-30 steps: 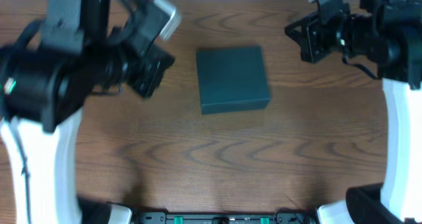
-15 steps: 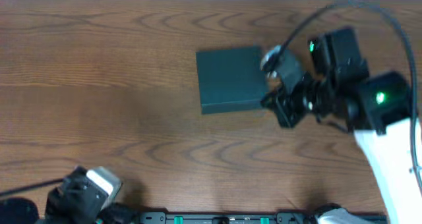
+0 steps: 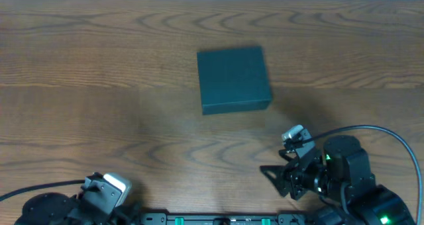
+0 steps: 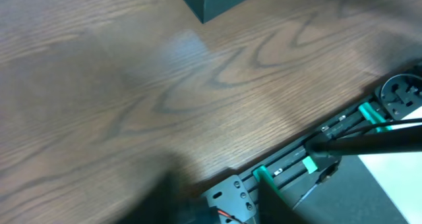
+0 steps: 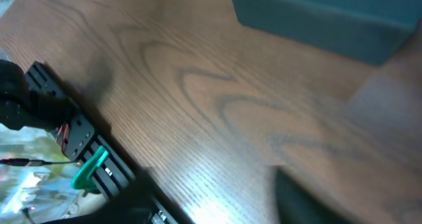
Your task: Pack container
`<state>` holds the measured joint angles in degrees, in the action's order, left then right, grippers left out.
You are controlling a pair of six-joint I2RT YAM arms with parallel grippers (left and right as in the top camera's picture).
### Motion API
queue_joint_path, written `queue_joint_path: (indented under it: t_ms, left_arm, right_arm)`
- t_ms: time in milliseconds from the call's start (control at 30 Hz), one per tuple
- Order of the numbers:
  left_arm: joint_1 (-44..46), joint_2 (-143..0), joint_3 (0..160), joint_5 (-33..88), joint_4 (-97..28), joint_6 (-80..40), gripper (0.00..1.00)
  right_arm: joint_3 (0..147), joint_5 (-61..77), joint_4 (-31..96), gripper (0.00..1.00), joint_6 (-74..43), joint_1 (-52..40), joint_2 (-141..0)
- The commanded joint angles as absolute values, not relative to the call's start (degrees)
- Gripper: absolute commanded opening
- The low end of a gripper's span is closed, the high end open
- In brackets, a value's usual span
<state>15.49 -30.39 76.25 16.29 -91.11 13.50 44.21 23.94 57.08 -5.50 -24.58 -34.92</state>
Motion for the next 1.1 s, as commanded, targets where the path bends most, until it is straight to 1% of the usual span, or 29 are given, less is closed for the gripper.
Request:
queue_joint_path:
  t_ms: [0, 133, 700, 867, 1067]
  left_arm:
    - [15.5, -30.2, 75.7, 16.3, -91.0, 13.2, 0.95]
    - [15.5, -30.2, 75.6, 16.3, -91.1, 13.3, 0.95]
    - [15.5, -30.0, 75.6, 16.4, -91.4, 13.2, 0.95]
    - [11.3, -27.5, 72.0, 13.4, -80.5, 13.3, 0.95]
    - [3.6, -17.5, 55.7, 11.8, -63.9, 12.4, 0.95]
  right_arm:
    - [42.0, 24.0, 55.7, 0.99, -10.4, -24.8, -35.0]
    - [40.3, 24.0, 50.0, 0.99, -12.2, -24.8, -35.3]
    - [40.3, 24.0, 50.3, 0.99, -12.2, -24.8, -35.3]
    - [40.3, 24.0, 50.3, 0.99, -12.2, -24.8, -35.3]
    - [40.3, 24.0, 50.3, 0.99, -12.2, -24.8, -35.3]
